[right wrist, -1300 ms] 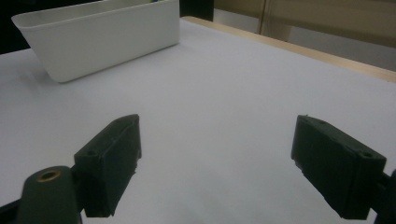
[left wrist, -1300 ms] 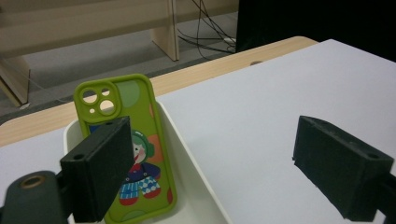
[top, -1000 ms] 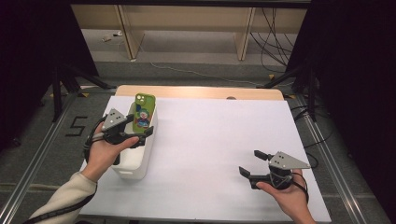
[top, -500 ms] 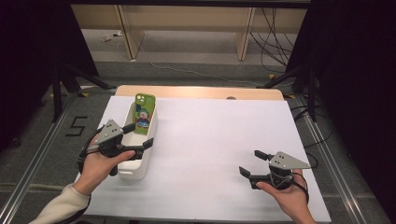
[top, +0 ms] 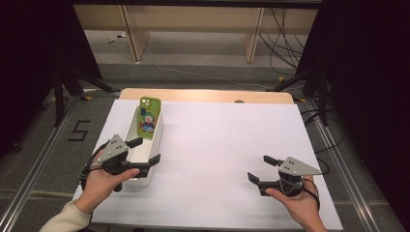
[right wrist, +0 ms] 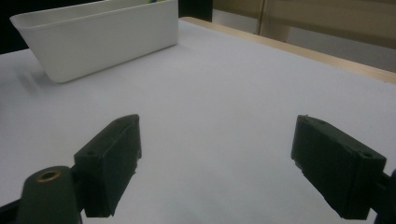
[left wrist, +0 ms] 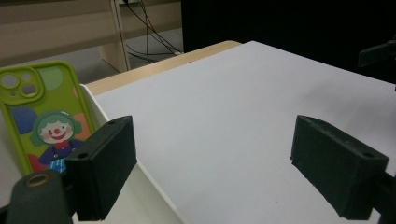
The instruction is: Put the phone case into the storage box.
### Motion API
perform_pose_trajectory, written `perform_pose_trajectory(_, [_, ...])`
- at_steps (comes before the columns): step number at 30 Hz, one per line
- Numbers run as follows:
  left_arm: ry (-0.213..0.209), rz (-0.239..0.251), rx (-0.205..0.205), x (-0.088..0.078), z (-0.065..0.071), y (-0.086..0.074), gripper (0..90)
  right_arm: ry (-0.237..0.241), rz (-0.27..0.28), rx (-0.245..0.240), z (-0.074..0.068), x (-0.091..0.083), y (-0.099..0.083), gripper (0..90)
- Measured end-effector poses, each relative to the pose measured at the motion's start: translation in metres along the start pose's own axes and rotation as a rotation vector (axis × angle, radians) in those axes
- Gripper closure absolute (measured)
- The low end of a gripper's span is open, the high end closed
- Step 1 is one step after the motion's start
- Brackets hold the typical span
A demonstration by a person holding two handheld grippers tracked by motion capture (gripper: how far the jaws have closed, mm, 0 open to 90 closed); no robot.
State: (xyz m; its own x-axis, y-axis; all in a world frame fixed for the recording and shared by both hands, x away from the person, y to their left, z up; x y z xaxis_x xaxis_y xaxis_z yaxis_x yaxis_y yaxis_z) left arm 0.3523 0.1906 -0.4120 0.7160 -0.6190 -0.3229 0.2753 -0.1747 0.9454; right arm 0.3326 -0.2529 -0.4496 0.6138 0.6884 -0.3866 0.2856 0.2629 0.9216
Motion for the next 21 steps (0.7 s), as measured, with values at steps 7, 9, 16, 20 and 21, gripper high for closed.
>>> perform_pose_trajectory(7, [-0.007, 0.009, 0.003, -0.0026, -0.0004, -0.0041, 13.6, 0.001, 0.0, 0.0, -0.0002, 0.0001, 0.0001, 17.1])
perform_pose_trajectory(9, [-0.011, 0.014, 0.003, -0.0032, -0.0005, -0.0049, 13.6, 0.002, 0.0, 0.001, -0.0002, 0.0001, 0.0001, 17.1])
perform_pose_trajectory(16, [-0.019, 0.02, 0.009, -0.0026, -0.0011, -0.0063, 13.3, 0.002, 0.001, 0.0, -0.0002, 0.0, 0.0001, 17.1])
perform_pose_trajectory(20, [-0.029, 0.02, 0.014, -0.0019, -0.0005, -0.0064, 13.0, 0.001, 0.002, 0.0, 0.0, 0.0001, 0.0001, 17.1])
perform_pose_trajectory(21, [-0.028, 0.019, 0.011, -0.0017, -0.0005, -0.0066, 13.0, 0.001, 0.002, 0.0, 0.0001, 0.0001, 0.0001, 17.1])
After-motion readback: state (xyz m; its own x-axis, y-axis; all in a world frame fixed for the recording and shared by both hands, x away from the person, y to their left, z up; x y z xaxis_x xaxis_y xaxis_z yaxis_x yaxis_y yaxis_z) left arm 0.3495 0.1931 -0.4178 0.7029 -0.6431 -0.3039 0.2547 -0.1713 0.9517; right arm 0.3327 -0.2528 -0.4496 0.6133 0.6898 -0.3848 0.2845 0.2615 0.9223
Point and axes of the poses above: each handheld gripper's, and its own axes: x roughly forward along the jaws, y roughly out of its top, z roughly to its right, the point moved 2 cm from there along x, roughly forward along the jaws, and after that the axes turned 3 degrees about y, right-handed, at the moved point
